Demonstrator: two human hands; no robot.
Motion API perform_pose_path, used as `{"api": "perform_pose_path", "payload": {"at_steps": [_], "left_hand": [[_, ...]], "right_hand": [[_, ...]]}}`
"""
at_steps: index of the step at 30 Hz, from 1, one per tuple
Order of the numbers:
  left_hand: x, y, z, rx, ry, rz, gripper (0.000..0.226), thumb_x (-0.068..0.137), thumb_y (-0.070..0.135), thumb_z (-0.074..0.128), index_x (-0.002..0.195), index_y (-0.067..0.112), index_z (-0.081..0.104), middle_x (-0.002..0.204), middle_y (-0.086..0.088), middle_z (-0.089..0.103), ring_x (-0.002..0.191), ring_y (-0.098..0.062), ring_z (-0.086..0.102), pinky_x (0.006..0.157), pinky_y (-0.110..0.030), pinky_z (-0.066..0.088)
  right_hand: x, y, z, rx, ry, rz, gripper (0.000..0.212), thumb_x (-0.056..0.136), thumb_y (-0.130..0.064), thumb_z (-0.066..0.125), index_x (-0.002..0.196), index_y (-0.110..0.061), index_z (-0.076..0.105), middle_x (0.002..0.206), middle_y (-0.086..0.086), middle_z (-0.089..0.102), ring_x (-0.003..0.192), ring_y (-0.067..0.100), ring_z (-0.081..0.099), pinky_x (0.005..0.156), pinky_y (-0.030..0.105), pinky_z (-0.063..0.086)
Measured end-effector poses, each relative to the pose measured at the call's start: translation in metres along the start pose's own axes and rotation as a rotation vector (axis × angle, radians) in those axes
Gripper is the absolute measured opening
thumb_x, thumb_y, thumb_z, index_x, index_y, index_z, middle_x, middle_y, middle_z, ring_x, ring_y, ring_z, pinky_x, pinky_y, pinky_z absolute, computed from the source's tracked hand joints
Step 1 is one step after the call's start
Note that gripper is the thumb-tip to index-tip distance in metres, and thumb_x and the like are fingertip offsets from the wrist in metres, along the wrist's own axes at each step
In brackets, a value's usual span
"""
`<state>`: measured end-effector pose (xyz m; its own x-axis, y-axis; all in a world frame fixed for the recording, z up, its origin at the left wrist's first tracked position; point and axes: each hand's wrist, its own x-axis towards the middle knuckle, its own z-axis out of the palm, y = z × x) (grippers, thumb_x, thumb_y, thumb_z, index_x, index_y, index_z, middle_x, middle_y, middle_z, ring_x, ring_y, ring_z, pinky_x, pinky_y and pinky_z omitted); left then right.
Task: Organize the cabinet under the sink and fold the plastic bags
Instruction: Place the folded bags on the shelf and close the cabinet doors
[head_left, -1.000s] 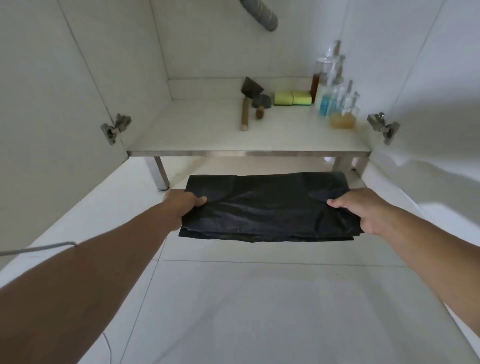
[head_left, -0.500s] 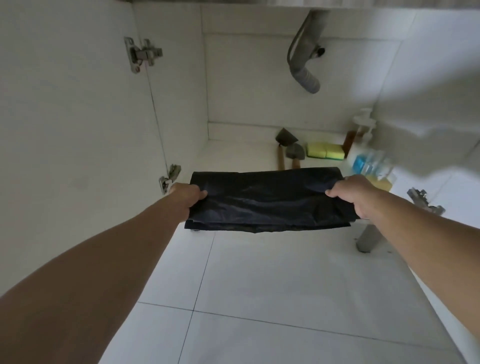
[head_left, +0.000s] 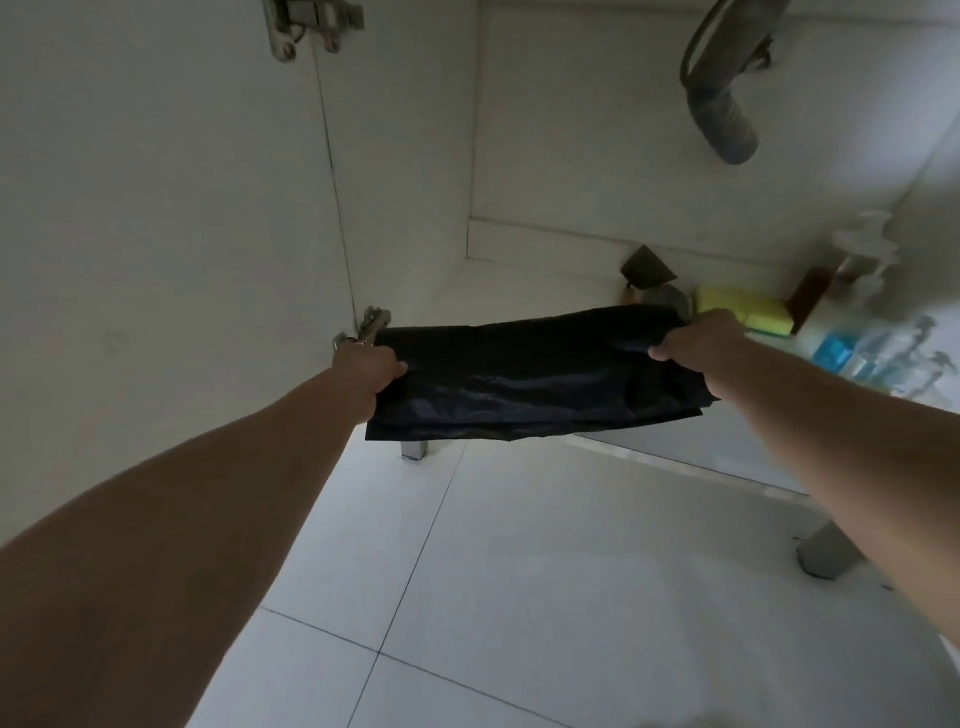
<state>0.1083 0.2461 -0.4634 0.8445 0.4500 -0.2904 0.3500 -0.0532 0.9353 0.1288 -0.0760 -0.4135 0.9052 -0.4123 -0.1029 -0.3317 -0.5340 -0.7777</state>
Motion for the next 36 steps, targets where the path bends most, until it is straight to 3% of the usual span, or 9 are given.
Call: {"api": "perform_pose_path", "payload": {"at_steps": [6,10,13,18,21,24,27,30,36], "left_hand": [[0.045,-0.007,0.024,0.026,0.023,-0.025,0.05,0.089,0.004,0.063,0.134,-0.002,0.041,0.095,-0.01,0.055,0.082,-0.021,0.056,0.083,-0.037,0.051],[0.069,-0.014,0.041,0.064,0.033,-0.087,0.044,0.088,0.01,0.067,0.127,-0.001,0.048,0.116,-0.017,0.056,0.108,-0.031,0.056,0.096,-0.041,0.048],[0.085,-0.016,0.055,0.125,0.025,-0.064,0.041,0.089,0.01,0.066,0.125,0.0,0.049,0.112,-0.014,0.053,0.102,-0.028,0.052,0.089,-0.036,0.046],[0.104,-0.023,0.065,0.525,0.1,0.147,0.047,0.084,0.021,0.07,0.124,0.003,0.051,0.113,-0.014,0.058,0.102,-0.029,0.055,0.089,-0.039,0.048],[0.102,-0.035,0.068,0.927,0.133,0.471,0.07,0.085,0.037,0.069,0.14,0.007,0.037,0.14,-0.02,0.042,0.128,-0.036,0.042,0.104,-0.044,0.038],[0.091,-0.046,0.07,1.132,-0.009,0.796,0.082,0.085,0.068,0.035,0.149,0.016,0.03,0.158,-0.015,0.018,0.143,-0.036,0.021,0.116,-0.05,0.018],[0.087,-0.05,0.074,1.228,-0.281,0.797,0.106,0.066,0.087,-0.003,0.154,0.03,0.013,0.162,-0.005,-0.003,0.149,-0.026,-0.001,0.118,-0.051,0.0],[0.09,-0.057,0.075,1.383,-0.411,0.736,0.119,0.049,0.094,-0.018,0.152,0.035,-0.006,0.161,-0.002,-0.015,0.148,-0.023,-0.013,0.118,-0.05,-0.008],[0.094,-0.066,0.072,1.428,-0.406,0.68,0.134,0.036,0.096,-0.024,0.153,0.033,-0.007,0.162,-0.004,-0.012,0.149,-0.025,-0.011,0.117,-0.058,-0.003]], "right_hand": [[0.063,-0.005,0.038,-0.088,-0.033,-0.094,0.064,0.079,-0.009,0.077,0.135,-0.002,0.046,0.124,0.017,0.053,0.114,0.036,0.054,0.089,0.037,0.049],[0.101,-0.002,0.066,-0.218,-0.039,-0.14,0.072,0.082,-0.016,0.071,0.144,-0.006,0.036,0.135,0.018,0.049,0.121,0.037,0.05,0.098,0.043,0.048],[0.13,0.006,0.084,-0.278,-0.018,-0.131,0.083,0.074,-0.025,0.07,0.146,-0.01,0.032,0.13,0.018,0.054,0.118,0.037,0.053,0.1,0.046,0.047],[0.126,0.012,0.094,-0.489,0.007,-0.187,0.081,0.089,-0.018,0.064,0.153,-0.009,0.015,0.125,0.018,0.059,0.109,0.035,0.059,0.085,0.036,0.046],[0.119,0.024,0.097,-0.687,0.07,-0.39,0.088,0.084,-0.025,0.07,0.152,-0.012,0.016,0.148,0.016,0.041,0.121,0.033,0.053,0.107,0.044,0.036],[0.097,0.036,0.1,-0.829,0.114,-0.583,0.053,0.088,-0.035,0.062,0.134,-0.015,0.044,0.145,0.014,0.04,0.126,0.033,0.045,0.106,0.047,0.033],[0.062,0.044,0.11,-0.805,0.012,-0.555,0.041,0.097,-0.045,0.041,0.126,-0.018,0.052,0.134,0.009,0.046,0.122,0.034,0.044,0.098,0.047,0.041],[0.046,0.052,0.127,-0.825,-0.149,-0.419,0.053,0.098,-0.054,0.029,0.138,-0.022,0.041,0.143,0.012,0.038,0.131,0.043,0.034,0.101,0.052,0.041],[0.064,0.058,0.152,-0.734,-0.304,-0.436,0.06,0.103,-0.048,0.026,0.155,-0.019,0.015,0.162,0.014,0.008,0.148,0.04,-0.003,0.119,0.05,0.017]]}}
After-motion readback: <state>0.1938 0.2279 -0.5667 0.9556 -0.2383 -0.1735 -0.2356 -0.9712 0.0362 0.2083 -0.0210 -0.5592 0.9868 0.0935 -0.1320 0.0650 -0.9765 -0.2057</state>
